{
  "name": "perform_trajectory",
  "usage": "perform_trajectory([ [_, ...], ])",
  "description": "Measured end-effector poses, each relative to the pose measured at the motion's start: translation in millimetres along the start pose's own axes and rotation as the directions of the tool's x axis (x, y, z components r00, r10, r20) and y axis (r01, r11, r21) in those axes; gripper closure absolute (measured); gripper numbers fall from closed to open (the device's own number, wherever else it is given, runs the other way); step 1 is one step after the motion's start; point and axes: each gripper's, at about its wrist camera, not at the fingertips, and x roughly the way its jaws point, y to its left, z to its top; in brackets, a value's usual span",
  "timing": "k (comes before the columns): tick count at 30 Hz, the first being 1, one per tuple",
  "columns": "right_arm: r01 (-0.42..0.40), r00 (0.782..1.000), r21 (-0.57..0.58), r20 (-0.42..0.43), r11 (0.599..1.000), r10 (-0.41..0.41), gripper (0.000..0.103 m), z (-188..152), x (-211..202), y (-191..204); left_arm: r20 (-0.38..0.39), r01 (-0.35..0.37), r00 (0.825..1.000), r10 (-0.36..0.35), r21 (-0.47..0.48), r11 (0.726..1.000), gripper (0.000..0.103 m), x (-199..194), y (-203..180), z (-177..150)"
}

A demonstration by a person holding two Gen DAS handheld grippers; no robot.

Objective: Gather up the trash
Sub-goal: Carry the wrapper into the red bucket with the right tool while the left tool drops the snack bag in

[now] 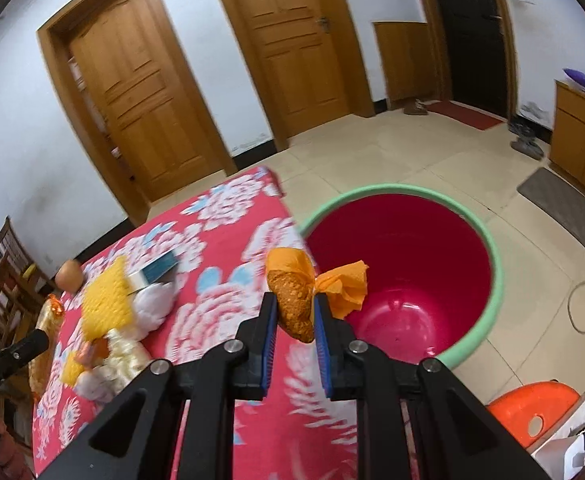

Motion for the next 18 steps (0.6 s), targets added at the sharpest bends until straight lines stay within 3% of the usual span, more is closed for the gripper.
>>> perform_trajectory([
  [9, 0.057, 0.998, 0.132, -0.014, 0.990, -0.056, 0.082, 1.4, 18.4, -50.8, -0.051, 0.052, 0.998, -0.047, 0.093, 0.994, 0.061, 44.8, -56.6, 18.6],
  [14, 0.051, 0.999, 0.178, -0.023, 0.983, -0.047, 0.077, 1.7, 23.1, -71.7, -0.070, 0.082, 0.995, -0.073, 0.135, 0.987, 0.061, 70.4, -87.9, 27.0],
  [18, 0.041, 0.999, 0.203, -0.014, 0.978, -0.039, 0.067, 3.4, 23.4, -83.2, -0.091, 0.103, 0.992, -0.089, 0.165, 0.981, 0.061, 90.9, -111.0, 30.6],
])
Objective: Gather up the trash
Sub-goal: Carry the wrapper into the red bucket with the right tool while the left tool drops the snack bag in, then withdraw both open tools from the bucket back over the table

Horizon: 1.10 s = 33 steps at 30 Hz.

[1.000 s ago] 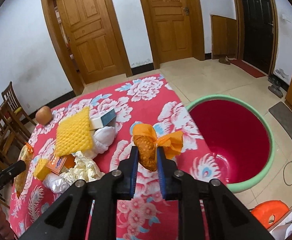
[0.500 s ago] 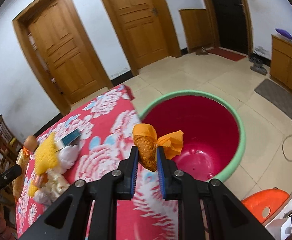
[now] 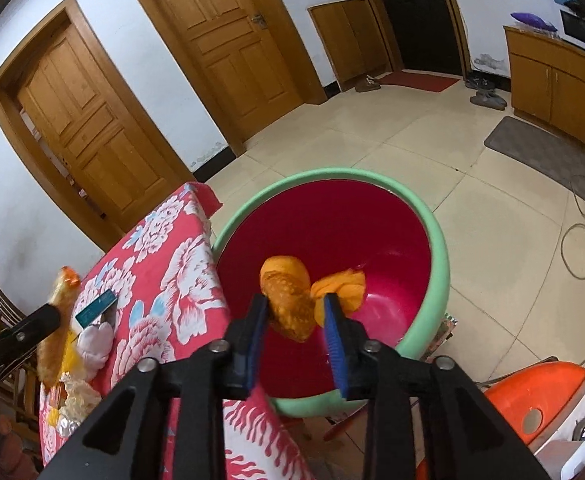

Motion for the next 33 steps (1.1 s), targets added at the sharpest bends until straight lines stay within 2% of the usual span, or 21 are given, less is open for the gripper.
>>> perform_trajectory([
  [4, -0.015, 1.000, 0.030, 0.016, 0.999, 0.014, 0.061, 2.0, -3.4, -7.2, -0.020, 0.015, 1.000, -0.014, 0.023, 1.000, 0.061, 22.8, -16.4, 8.2],
  [7, -0.026, 0.999, 0.050, 0.029, 0.998, 0.024, 0.051, 3.1, -6.9, -12.1, -0.036, 0.020, 0.999, -0.018, 0.041, 0.999, 0.061, 36.6, -27.3, 12.2],
  [14, -0.024, 0.999, 0.097, 0.040, 0.995, 0.020, 0.041, 4.3, -12.9, -22.5, -0.078, 0.030, 0.997, -0.025, 0.065, 0.997, 0.061, 66.4, -43.1, 15.2],
  [19, -0.023, 0.999, 0.107, 0.043, 0.994, 0.018, 0.040, 4.0, -15.8, -25.2, -0.107, 0.041, 0.994, -0.031, 0.087, 0.995, 0.061, 84.7, -51.6, 18.4],
  [21, -0.029, 0.999, 0.110, 0.046, 0.994, 0.024, 0.038, 2.5, -18.2, -27.0, -0.111, 0.043, 0.993, -0.034, 0.086, 0.995, 0.056, 87.9, -53.0, 20.2],
  [23, -0.029, 0.998, 0.112, 0.051, 0.993, 0.023, 0.036, 1.5, -20.4, -28.2, -0.102, 0.050, 0.994, -0.042, 0.078, 0.996, 0.043, 87.1, -53.3, 21.7],
  [25, -0.029, 0.998, 0.112, 0.055, 0.993, 0.023, 0.035, -0.4, -22.5, -29.3, -0.088, 0.038, 0.996, -0.032, 0.066, 0.997, 0.039, 84.0, -52.0, 22.7],
  [33, -0.042, 0.998, 0.102, 0.054, 0.994, 0.037, 0.032, -2.9, -25.4, -26.2, -0.073, 0.012, 0.997, -0.011, 0.025, 1.000, 0.038, 67.5, -36.3, 17.0],
])
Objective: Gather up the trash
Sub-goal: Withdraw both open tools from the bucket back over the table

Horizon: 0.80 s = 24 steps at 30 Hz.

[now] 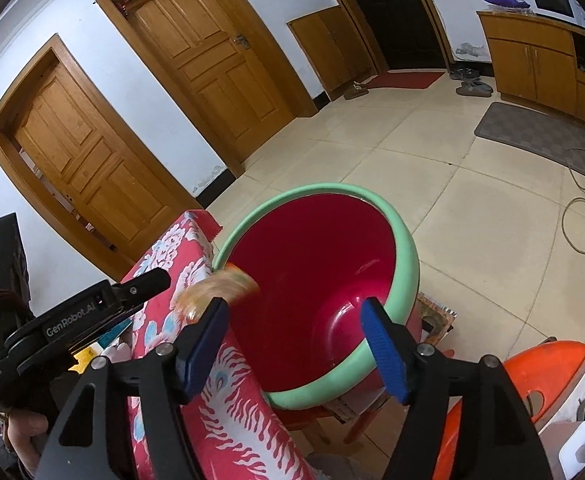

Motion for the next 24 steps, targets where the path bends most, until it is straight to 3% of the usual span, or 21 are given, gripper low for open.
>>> perform_trajectory([
  [12, -0.011, 1.000, -0.030, 0.005, 0.999, 0.011, 0.028, -3.8, -14.8, 16.4, 0.033, -0.045, 0.998, 0.046, -0.026, 0.999, 0.038, -39.8, 18.7, -19.9],
  [16, -0.019, 1.000, -0.038, -0.008, 0.999, 0.019, 0.021, -9.1, -19.1, 25.6, 0.048, -0.060, 0.997, 0.063, -0.049, 0.997, 0.038, -58.9, 30.7, -27.1],
  [24, -0.055, 0.998, -0.083, -0.017, 0.995, 0.054, 0.019, -24.9, -29.0, 52.0, 0.078, -0.124, 0.988, 0.131, -0.094, 0.988, 0.037, -99.2, 67.9, -45.8],
])
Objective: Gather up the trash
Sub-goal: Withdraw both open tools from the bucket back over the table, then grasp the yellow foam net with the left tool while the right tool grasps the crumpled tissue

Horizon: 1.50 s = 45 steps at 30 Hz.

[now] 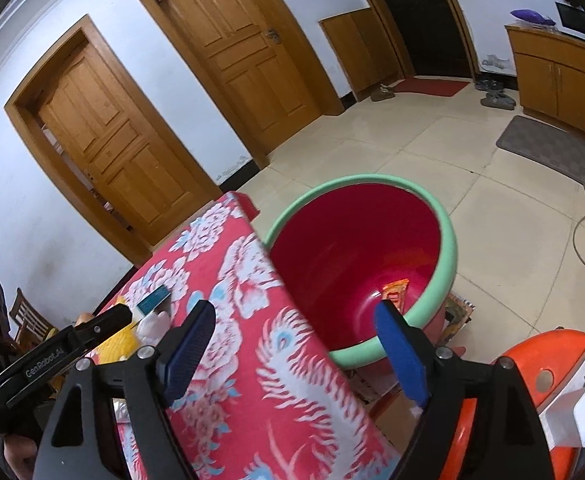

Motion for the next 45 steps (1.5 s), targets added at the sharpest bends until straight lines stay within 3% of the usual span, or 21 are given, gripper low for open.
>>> perform_trajectory([
  [12, 0.012, 1.000, -0.103, 0.025, 0.995, -0.010, 0.019, -13.5, -31.0, 29.3, 0.036, -0.107, 0.993, 0.111, -0.092, 0.990, 0.037, -39.9, 67.6, -22.1],
  [24, 0.052, 0.998, -0.192, 0.039, 0.980, -0.045, 0.017, -30.8, -67.6, 49.5, -0.005, -0.211, 0.977, 0.214, -0.198, 0.957, 0.037, -63.0, 137.7, -60.5],
  [29, 0.061, 0.998, -0.233, 0.031, 0.971, -0.055, 0.017, -40.3, -73.2, 61.5, -0.023, -0.233, 0.972, 0.233, -0.187, 0.954, 0.037, -63.0, 153.7, -75.3],
  [38, 0.041, 0.998, -0.290, -0.023, 0.956, -0.050, 0.017, -54.5, -52.5, 87.6, -0.075, -0.264, 0.964, 0.254, -0.219, 0.939, 0.037, -42.4, 184.5, -83.5],
  [45, -0.020, 0.996, -0.361, -0.092, 0.932, -0.014, 0.017, -60.7, -18.3, 117.4, -0.092, -0.270, 0.962, 0.255, -0.240, 0.932, 0.037, -31.1, 196.5, -79.2],
])
